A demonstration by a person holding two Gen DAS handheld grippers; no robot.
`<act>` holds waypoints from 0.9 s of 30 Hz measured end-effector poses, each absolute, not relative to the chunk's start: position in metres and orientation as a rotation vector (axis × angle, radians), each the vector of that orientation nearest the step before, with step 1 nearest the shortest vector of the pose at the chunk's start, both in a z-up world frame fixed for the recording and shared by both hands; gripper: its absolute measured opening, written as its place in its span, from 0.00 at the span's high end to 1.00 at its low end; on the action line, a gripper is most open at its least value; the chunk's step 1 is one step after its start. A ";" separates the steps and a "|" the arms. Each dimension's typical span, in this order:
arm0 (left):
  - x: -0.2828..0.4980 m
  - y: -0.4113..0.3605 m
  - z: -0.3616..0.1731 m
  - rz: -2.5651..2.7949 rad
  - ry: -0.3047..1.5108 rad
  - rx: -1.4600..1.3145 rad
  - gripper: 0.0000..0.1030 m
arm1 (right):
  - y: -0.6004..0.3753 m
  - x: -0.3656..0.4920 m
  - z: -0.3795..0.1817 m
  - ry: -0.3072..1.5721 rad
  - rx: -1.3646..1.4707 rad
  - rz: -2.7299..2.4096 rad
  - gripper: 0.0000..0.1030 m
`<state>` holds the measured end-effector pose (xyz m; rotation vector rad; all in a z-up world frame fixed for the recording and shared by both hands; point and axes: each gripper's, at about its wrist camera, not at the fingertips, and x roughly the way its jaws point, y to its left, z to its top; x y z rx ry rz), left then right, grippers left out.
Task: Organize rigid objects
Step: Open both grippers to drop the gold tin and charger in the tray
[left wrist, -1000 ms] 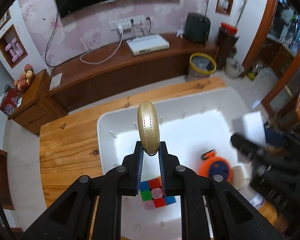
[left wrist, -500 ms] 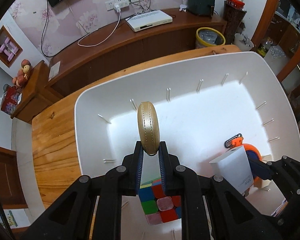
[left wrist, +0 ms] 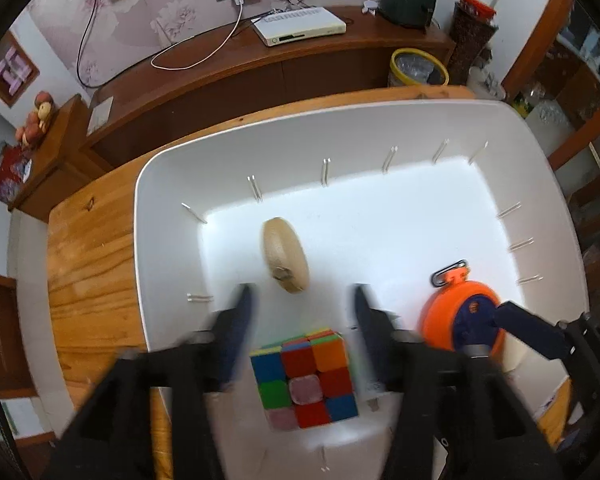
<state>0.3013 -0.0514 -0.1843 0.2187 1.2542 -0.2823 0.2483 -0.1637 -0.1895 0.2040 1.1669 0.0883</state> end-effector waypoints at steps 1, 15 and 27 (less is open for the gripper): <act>0.300 -0.051 -0.182 -0.280 1.249 0.210 0.24 | -0.165 0.244 -0.186 1.157 0.205 0.088 0.33; 0.255 -0.044 -0.137 -0.302 1.144 0.248 0.24 | -0.164 0.188 -0.143 1.062 0.214 0.075 0.33; 0.193 -0.030 -0.086 -0.361 1.067 0.237 0.23 | -0.156 0.124 -0.111 0.998 0.181 0.077 0.33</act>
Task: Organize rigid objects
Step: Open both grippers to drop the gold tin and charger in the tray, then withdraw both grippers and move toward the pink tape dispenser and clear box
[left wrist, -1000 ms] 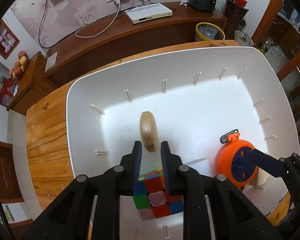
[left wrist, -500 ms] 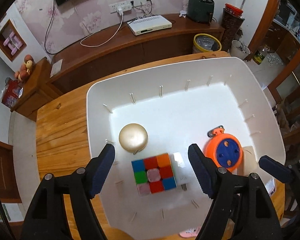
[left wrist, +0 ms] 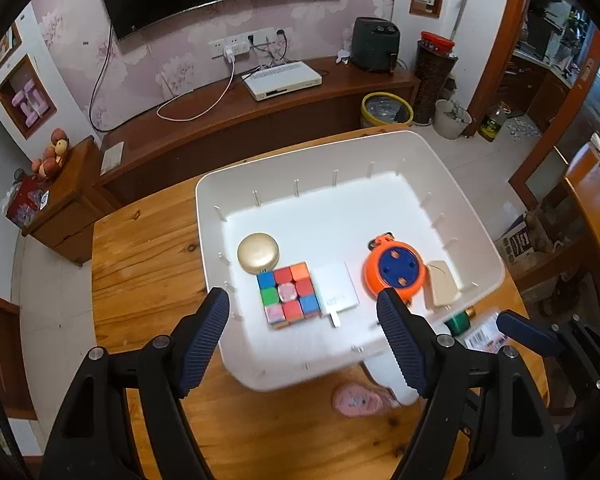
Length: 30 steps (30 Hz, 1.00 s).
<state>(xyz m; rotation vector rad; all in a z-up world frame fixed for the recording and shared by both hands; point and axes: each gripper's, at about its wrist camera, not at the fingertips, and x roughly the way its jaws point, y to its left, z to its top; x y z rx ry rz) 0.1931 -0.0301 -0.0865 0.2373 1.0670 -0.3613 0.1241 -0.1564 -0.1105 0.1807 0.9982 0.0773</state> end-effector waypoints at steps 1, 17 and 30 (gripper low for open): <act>0.187 -0.029 -0.083 -0.369 1.061 0.237 0.23 | -0.156 0.118 -0.108 0.992 0.181 0.078 0.33; 0.125 -0.025 -0.058 -0.455 0.988 0.245 0.19 | -0.164 0.052 -0.087 0.915 0.142 0.020 0.33; 0.096 -0.016 -0.070 -0.468 0.977 0.250 0.19 | -0.189 0.009 -0.105 0.917 0.152 -0.045 0.33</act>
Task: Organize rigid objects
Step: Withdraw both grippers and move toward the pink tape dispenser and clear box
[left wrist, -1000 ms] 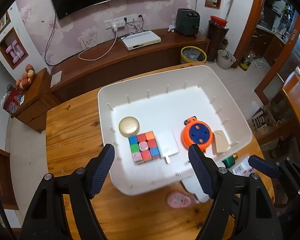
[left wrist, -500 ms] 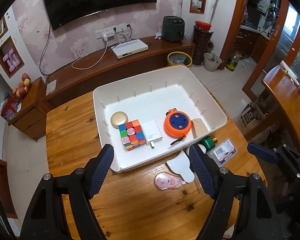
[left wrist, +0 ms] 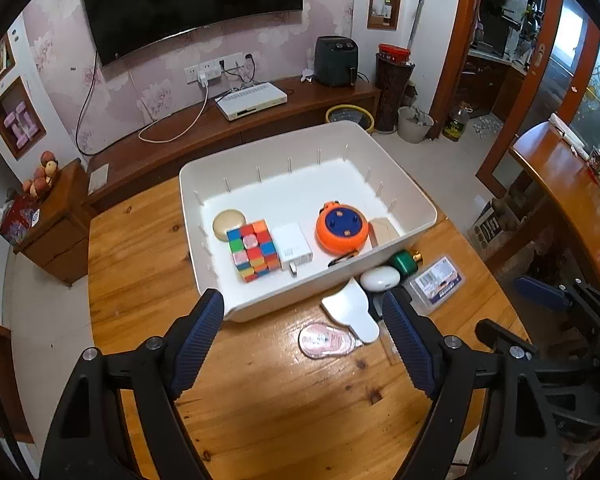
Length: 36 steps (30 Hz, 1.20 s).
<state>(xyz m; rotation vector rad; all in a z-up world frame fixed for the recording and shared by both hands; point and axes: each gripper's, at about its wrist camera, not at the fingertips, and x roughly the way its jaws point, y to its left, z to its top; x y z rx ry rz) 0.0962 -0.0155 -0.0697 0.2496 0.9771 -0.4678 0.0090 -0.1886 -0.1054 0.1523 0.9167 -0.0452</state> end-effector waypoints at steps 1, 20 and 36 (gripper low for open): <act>0.095 -0.014 -0.072 -0.466 0.980 0.245 0.19 | -0.191 0.006 -0.109 0.923 0.154 -0.050 0.33; 0.080 -0.008 -0.170 -0.389 1.205 0.272 0.19 | -0.237 -0.002 -0.181 1.063 0.235 -0.179 0.33; 0.099 -0.004 -0.215 -0.294 1.322 0.216 0.19 | -0.259 0.054 -0.226 1.129 0.176 -0.113 0.21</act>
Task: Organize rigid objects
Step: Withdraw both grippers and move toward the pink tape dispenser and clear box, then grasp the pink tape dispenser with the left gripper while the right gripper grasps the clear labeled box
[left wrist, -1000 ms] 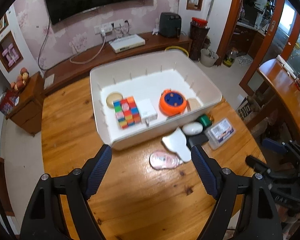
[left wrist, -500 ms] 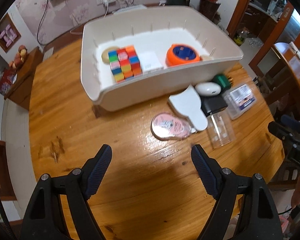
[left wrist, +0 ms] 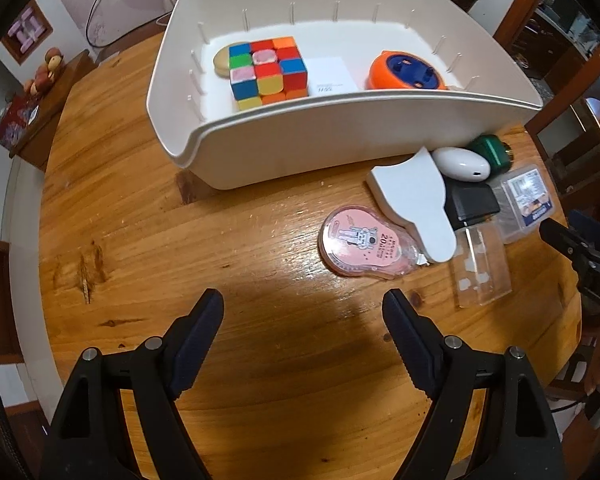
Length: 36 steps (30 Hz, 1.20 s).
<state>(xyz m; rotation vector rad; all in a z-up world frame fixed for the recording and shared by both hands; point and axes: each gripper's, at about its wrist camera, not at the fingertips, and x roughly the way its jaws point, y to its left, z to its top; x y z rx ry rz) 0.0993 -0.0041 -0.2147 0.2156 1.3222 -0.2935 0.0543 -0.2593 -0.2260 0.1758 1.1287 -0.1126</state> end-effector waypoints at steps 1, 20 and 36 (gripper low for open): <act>0.100 -0.004 -0.216 -0.289 1.327 0.212 0.19 | -0.257 0.058 -0.228 1.134 0.152 -0.103 0.21; 0.124 -0.020 -0.235 -0.268 1.386 0.157 0.19 | -0.261 0.098 -0.272 1.257 0.091 -0.042 0.04; 0.152 -0.011 -0.255 -0.002 1.477 -0.147 0.18 | -0.259 0.091 -0.270 1.228 0.102 -0.016 0.09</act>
